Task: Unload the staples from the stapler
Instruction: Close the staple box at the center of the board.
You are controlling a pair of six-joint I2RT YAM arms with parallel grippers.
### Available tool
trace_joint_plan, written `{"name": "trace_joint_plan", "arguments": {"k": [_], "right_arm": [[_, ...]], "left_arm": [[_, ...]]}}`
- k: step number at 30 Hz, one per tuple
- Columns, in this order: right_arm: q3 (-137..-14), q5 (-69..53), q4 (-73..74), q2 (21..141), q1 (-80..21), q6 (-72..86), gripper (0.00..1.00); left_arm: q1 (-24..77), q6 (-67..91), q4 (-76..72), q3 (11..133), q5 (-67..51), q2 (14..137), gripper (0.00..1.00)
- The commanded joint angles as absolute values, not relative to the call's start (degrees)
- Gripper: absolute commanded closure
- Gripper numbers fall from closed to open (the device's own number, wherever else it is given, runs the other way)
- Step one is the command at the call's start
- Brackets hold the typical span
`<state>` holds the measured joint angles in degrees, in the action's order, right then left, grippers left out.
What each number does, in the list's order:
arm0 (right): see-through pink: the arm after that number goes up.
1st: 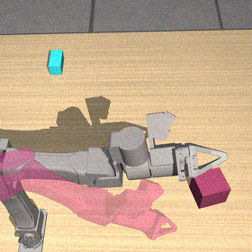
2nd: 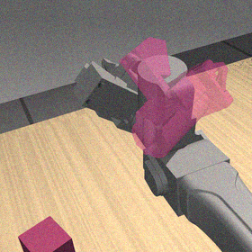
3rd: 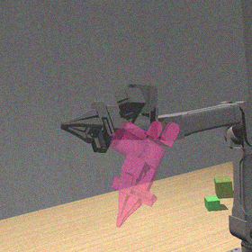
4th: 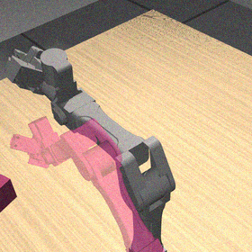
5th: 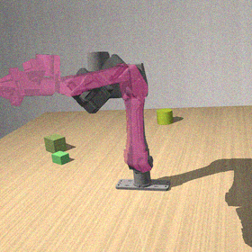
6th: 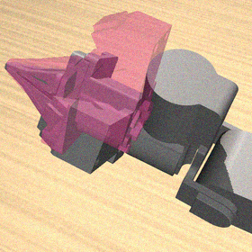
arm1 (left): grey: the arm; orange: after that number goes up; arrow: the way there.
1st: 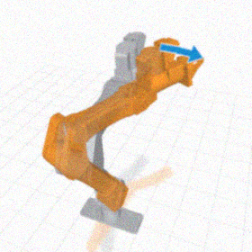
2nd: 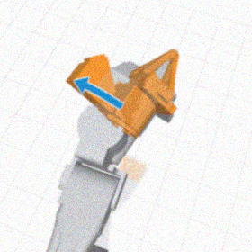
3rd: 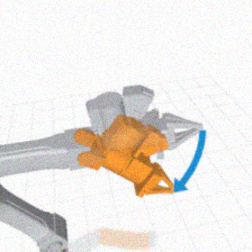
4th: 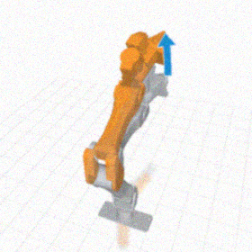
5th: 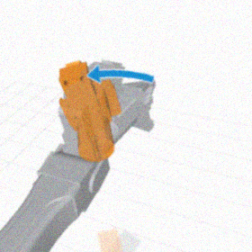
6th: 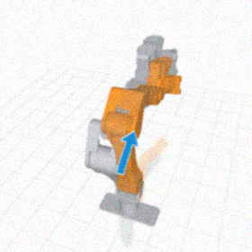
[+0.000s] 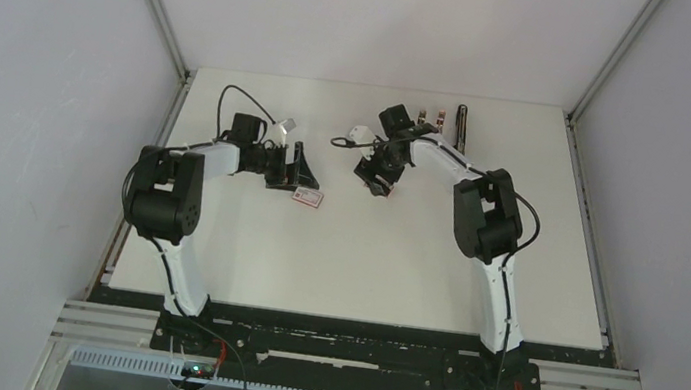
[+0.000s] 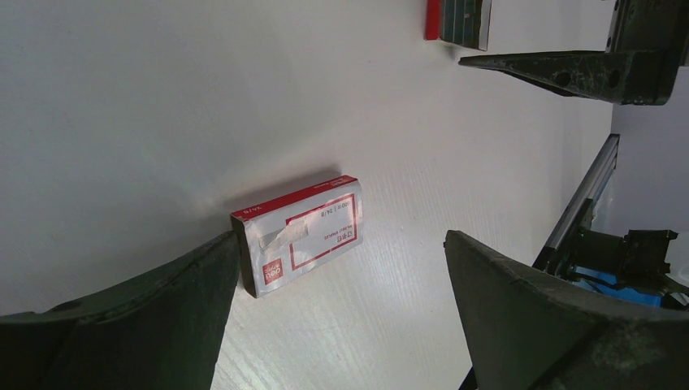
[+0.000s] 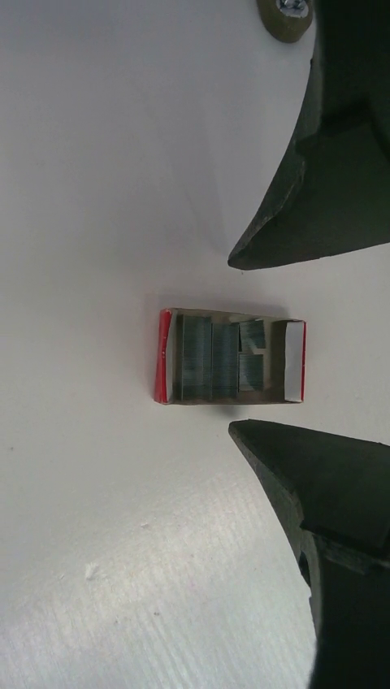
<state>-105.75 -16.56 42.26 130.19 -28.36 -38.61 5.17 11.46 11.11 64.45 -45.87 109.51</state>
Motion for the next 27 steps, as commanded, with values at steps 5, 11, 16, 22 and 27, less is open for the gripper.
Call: {"name": "trace_joint_plan", "arguments": {"k": [5, 11, 16, 22, 27], "right_arm": [[-109.06, -14.79, 44.08, 131.75, -29.33, -38.92, 0.40], [-108.98, -15.12, 44.44, 131.75, -29.83, -39.59, 0.50], [-107.84, -15.92, 44.12, 130.96, -30.13, -40.09, 0.53], [-106.24, -17.02, 43.69, 129.76, -30.37, -40.30, 0.64], [-104.43, -17.43, 43.36, 128.20, -30.71, -40.62, 0.63]], "left_arm": [[4.93, 12.19, 9.34, 62.83, -47.98, 109.42, 0.00], [4.77, 12.30, 9.40, 62.93, -48.22, 109.64, 0.00], [4.64, 12.46, 9.41, 63.02, -48.41, 109.82, 0.00], [4.47, 12.63, 9.39, 63.11, -48.60, 110.04, 0.00], [4.48, 12.83, 9.38, 63.25, -48.77, 110.21, 0.00]]}}
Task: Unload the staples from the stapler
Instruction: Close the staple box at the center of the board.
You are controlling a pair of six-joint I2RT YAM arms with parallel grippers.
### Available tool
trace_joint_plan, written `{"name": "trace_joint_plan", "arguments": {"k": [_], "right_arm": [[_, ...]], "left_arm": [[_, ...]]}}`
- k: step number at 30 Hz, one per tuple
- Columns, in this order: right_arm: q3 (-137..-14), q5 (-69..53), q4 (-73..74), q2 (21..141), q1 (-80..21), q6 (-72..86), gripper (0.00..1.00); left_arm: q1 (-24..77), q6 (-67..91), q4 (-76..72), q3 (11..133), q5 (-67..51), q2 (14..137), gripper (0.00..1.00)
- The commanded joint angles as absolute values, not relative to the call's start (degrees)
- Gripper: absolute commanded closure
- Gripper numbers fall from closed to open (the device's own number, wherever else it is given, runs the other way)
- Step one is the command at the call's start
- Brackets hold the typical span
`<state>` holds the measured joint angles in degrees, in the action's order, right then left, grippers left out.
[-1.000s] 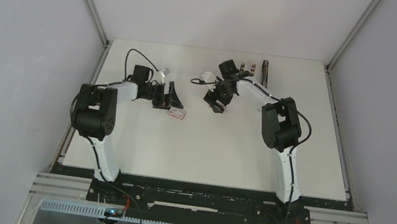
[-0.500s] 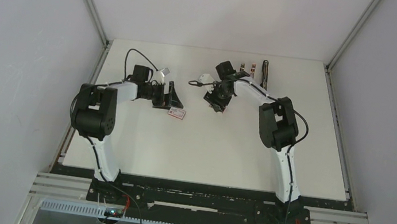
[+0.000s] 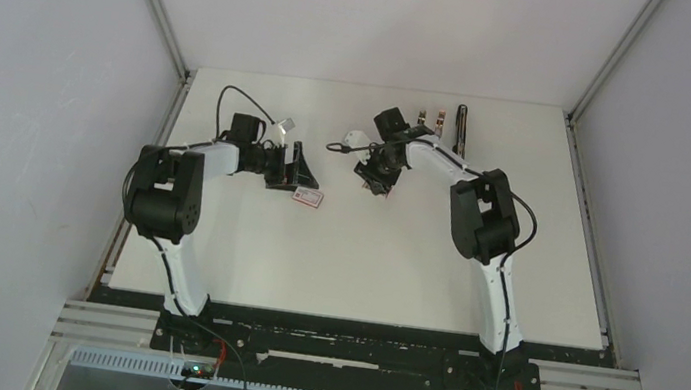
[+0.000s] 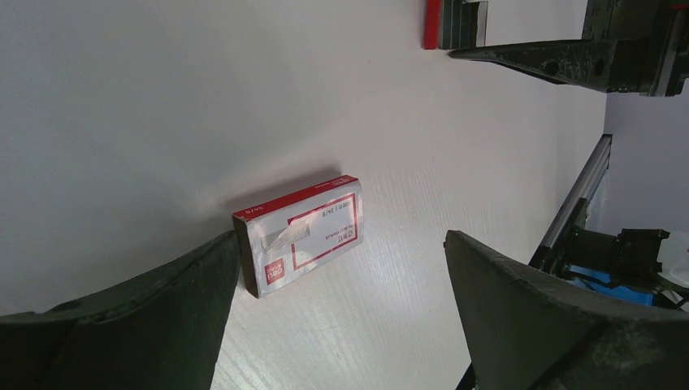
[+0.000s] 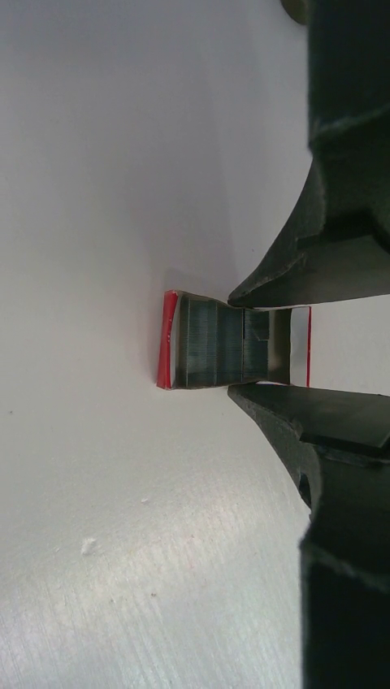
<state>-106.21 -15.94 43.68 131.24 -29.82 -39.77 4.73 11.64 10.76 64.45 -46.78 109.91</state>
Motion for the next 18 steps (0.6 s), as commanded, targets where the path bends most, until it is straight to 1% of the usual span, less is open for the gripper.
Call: {"name": "trace_joint_plan", "arguments": {"k": [1, 10, 14, 18], "right_arm": [[-104.01, -17.47, 43.21, 127.82, -30.82, -40.69, 0.62], [-98.22, -19.44, 41.54, 122.70, -32.89, -40.75, 0.60], [-93.54, -19.03, 38.87, 119.92, -35.29, -40.95, 0.60], [-91.94, -18.46, 37.93, 119.11, -37.85, -40.66, 0.59]], "left_arm": [[4.42, 12.83, 9.40, 63.28, -48.78, 110.21, 0.00], [4.07, 13.38, 9.43, 63.46, -48.74, 110.65, 0.00], [3.92, 13.64, 9.45, 63.62, -48.92, 110.93, 0.00], [3.82, 13.80, 9.38, 63.76, -49.21, 111.16, 0.00]]}}
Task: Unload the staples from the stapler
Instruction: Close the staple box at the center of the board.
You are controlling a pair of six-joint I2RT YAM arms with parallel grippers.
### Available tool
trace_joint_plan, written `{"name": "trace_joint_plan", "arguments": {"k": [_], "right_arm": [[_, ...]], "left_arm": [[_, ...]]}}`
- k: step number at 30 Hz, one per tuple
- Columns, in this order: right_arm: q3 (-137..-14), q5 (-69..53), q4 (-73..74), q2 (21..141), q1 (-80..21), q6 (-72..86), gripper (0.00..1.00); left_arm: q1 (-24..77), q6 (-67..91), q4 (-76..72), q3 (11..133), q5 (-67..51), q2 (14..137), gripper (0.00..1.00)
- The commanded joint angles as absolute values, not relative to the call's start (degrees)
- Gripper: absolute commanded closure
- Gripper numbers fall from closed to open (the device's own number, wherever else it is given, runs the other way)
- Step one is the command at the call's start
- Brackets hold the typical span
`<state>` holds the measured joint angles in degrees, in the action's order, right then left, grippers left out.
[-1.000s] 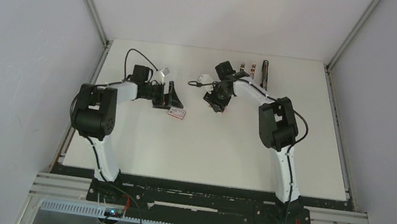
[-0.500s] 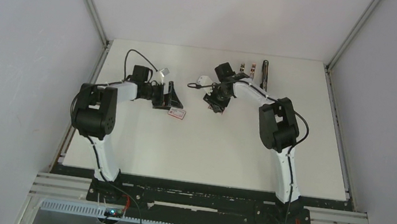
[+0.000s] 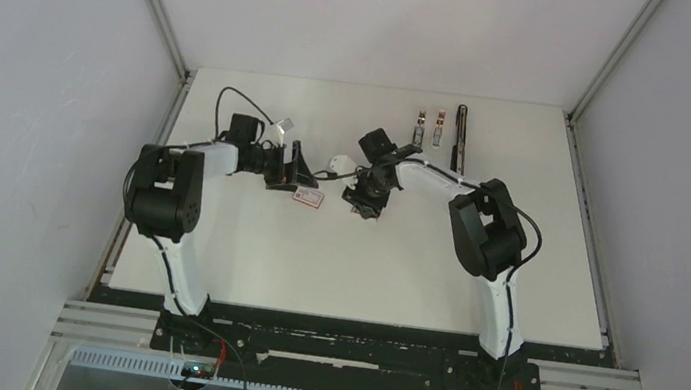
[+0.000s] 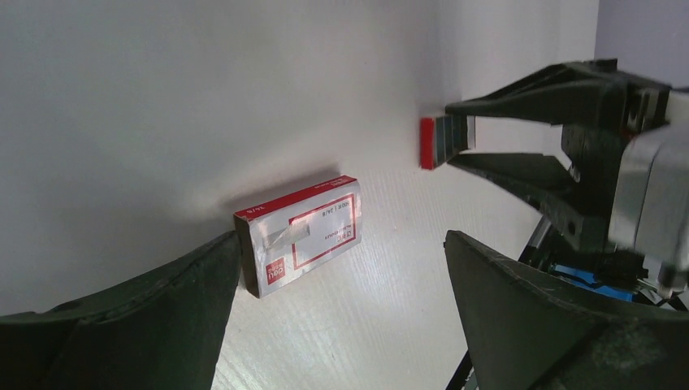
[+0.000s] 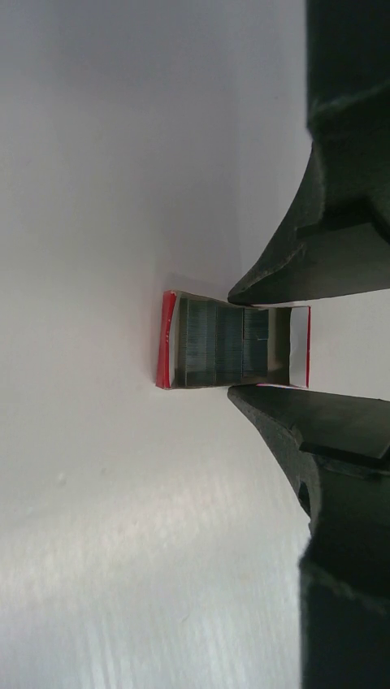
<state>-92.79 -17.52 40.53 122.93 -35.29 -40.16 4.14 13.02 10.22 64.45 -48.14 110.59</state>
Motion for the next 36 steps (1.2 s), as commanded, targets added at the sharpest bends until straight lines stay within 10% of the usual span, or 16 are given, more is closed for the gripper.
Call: {"name": "trace_joint_plan", "arguments": {"k": [1, 36], "right_arm": [[-92.00, -18.41, 37.70, 119.17, -38.26, -40.30, 0.59], [-102.30, -13.77, 38.41, 127.51, -43.94, -35.82, 0.51]], "left_arm": [[3.81, 13.77, 9.50, 63.85, -49.28, 111.26, 0.00], [3.73, 13.36, 10.97, 65.02, -50.43, 112.50, 0.00]]}}
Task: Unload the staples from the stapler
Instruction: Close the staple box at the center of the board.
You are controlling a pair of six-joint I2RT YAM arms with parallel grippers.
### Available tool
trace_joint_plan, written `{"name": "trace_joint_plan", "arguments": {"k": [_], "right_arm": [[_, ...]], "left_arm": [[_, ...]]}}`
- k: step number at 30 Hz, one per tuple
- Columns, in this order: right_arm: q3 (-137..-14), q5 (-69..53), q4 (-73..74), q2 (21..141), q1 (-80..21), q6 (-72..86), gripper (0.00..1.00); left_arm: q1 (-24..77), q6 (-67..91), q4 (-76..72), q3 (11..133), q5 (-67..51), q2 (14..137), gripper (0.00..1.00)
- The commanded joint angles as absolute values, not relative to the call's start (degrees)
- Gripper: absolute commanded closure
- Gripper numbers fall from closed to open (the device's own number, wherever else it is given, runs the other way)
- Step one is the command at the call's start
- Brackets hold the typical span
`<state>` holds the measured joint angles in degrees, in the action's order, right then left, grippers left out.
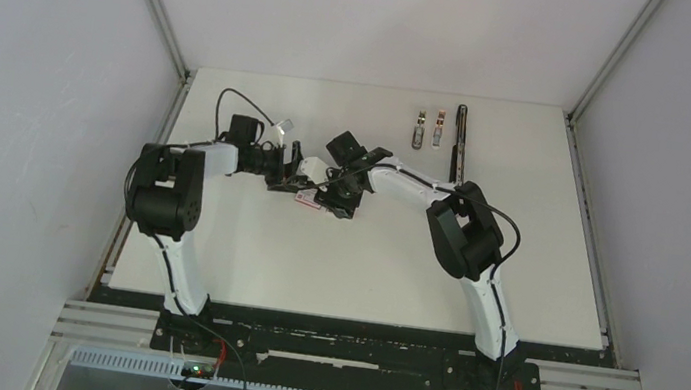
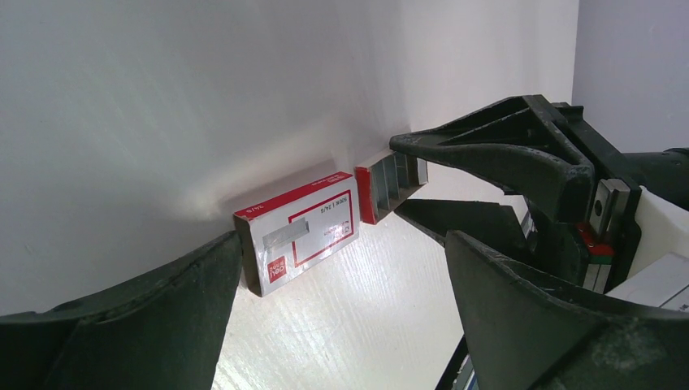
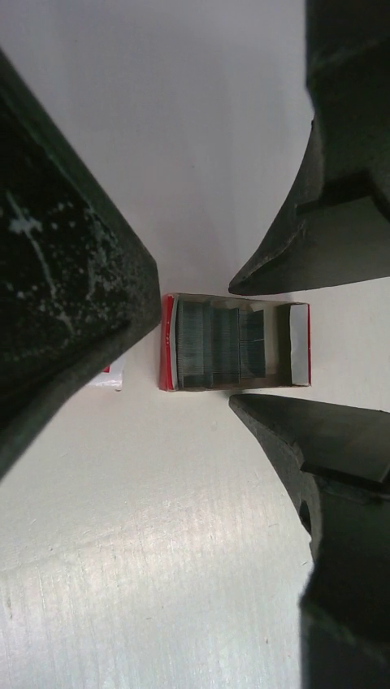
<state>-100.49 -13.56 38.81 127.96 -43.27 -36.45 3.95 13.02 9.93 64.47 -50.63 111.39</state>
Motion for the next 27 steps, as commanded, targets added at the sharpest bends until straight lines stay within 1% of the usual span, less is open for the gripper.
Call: {"name": "trace_joint_plan", "arguments": {"k": [1, 6, 12, 17, 27], "right_arm": [[-102.30, -13.78, 38.48, 127.60, -43.95, -35.82, 0.51], [-102.60, -13.87, 38.50, 127.93, -44.02, -35.39, 0.51], [-103.18, -13.74, 38.54, 128.39, -44.42, -34.98, 0.55], [-103.44, -13.45, 38.11, 128.67, -44.65, -34.58, 0.57], [-104.44, -12.26, 37.44, 129.20, -45.00, -33.07, 0.58]], "left_arm": [[3.83, 13.34, 10.93, 65.04, -50.42, 112.51, 0.00], [3.81, 13.31, 11.16, 65.17, -50.53, 112.67, 0.00], [3.79, 13.27, 11.54, 65.42, -50.69, 112.89, 0.00], [3.86, 13.26, 11.69, 65.57, -50.87, 113.11, 0.00], [3.82, 13.01, 12.26, 65.88, -51.74, 113.53, 0.00]]}}
